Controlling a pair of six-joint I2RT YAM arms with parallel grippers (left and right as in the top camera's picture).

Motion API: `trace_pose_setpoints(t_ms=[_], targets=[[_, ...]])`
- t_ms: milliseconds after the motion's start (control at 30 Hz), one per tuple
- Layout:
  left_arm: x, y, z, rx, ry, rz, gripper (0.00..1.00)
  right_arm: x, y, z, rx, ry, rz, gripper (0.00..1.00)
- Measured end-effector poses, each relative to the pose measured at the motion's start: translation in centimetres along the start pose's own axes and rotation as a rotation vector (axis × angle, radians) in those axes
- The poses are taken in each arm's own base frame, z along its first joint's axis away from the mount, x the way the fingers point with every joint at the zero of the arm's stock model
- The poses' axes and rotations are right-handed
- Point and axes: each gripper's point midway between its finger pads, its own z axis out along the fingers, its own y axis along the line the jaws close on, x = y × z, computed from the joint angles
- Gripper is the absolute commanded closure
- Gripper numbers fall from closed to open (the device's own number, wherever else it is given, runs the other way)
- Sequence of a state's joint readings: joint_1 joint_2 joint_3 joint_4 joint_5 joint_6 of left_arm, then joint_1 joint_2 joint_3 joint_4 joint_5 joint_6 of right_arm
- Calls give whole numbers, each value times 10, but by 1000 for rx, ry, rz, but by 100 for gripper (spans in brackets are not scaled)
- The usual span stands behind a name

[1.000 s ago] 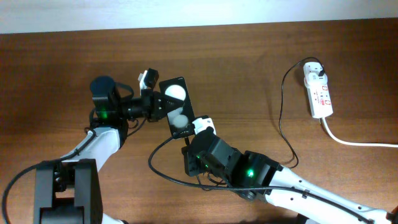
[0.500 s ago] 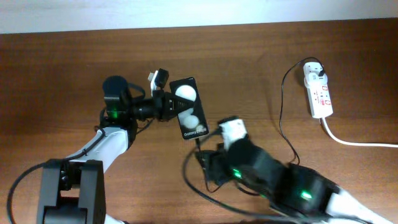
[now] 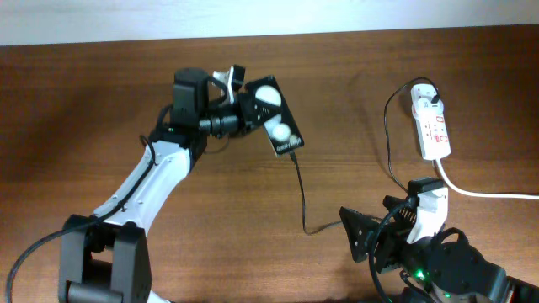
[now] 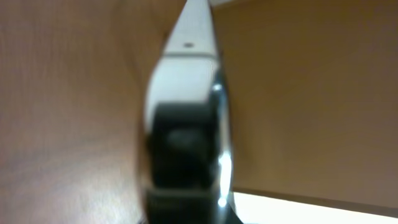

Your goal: Plug charger to phone and switch on socket

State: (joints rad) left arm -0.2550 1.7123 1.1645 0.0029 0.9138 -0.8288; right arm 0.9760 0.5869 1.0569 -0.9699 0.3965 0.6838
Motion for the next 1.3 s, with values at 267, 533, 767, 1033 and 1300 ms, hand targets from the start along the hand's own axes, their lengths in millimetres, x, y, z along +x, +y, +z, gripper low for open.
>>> trace_pose_setpoints(t_ms=[267, 533, 767, 1033, 1300], targets=[[-41, 90, 91, 26, 247, -9, 100, 5, -8, 0, 36, 16, -15, 3], [22, 182, 81, -277, 430, -117, 89, 5, -17, -1, 84, 8, -27, 0], [19, 184, 77, -319, 429, -62, 30, 9, -22, -1, 101, 25, -38, 0], [10, 161, 76, -279, 412, -23, 1, 10, -22, -1, 103, 27, -39, 1], [10, 161, 76, -279, 412, -23, 1, -2, -27, -2, 138, -31, -31, 1]])
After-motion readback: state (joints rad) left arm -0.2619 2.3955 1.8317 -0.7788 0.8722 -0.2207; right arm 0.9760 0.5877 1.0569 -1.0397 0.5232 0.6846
